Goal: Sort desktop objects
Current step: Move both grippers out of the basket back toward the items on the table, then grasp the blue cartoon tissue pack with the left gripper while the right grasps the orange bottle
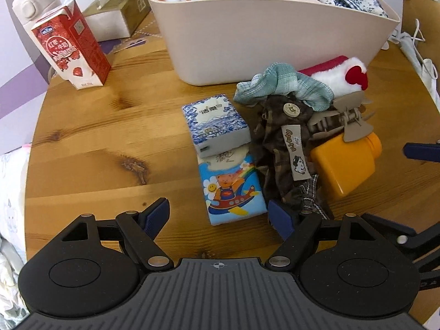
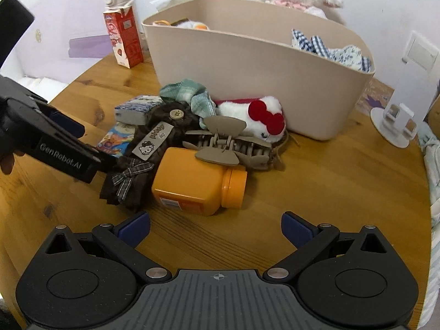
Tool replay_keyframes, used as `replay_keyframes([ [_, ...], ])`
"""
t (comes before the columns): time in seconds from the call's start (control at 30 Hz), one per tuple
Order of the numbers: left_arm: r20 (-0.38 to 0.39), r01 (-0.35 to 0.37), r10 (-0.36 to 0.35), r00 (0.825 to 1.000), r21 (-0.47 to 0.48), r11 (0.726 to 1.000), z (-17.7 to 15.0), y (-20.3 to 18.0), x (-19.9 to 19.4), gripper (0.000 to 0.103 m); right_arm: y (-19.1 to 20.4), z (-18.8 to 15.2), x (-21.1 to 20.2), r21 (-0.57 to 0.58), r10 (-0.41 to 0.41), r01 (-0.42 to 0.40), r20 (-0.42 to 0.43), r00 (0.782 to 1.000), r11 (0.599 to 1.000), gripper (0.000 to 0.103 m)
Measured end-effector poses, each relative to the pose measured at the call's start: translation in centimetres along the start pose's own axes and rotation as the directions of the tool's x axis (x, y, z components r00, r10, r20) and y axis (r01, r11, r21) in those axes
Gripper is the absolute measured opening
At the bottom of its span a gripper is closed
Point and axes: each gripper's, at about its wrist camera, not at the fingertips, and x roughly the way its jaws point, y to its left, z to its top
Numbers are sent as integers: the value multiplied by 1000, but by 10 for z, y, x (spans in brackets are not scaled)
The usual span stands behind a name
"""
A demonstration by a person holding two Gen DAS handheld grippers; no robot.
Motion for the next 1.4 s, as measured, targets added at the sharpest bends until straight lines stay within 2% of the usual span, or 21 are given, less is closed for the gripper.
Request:
replay_keyframes([
  [0.43,-43,8,-10,999,-58,998,9,4,24,80,4,10,23,20,-9,9,-17,1000,1000,103],
  [0.83,8,-27,28,1000,-147,989,13,6,28,81,10,14,42,-28,-34,34,21,999,999,103],
  [0.87,8,-28,29,1000,-151,988,13,6,28,81,9,14,42,-24,-29,30,27,999,999,103],
  [0.97,10,-33,35,999,-163,986,12,5,27,80,5,13,40,-3,15,-15,44,999,1000,93],
  [1.0,14,-36,39,999,-169,985,11,5,27,77,4,12,39,-4,21,-21,52,998,1000,88],
  [1.07,23,-41,46,999,-180,983,9,6,24,68,2,12,37,-4,35,-35,50,998,999,86],
  [1.13,31,-42,48,998,-183,982,9,6,21,51,0,12,36,-6,38,-38,47,998,999,86],
  [1.17,31,-41,47,998,-181,983,9,6,20,47,-2,12,36,-4,43,-43,47,998,999,86],
  [1.4,15,-41,43,999,-149,988,-3,1,13,46,-9,1,26,27,66,-66,24,998,997,86],
])
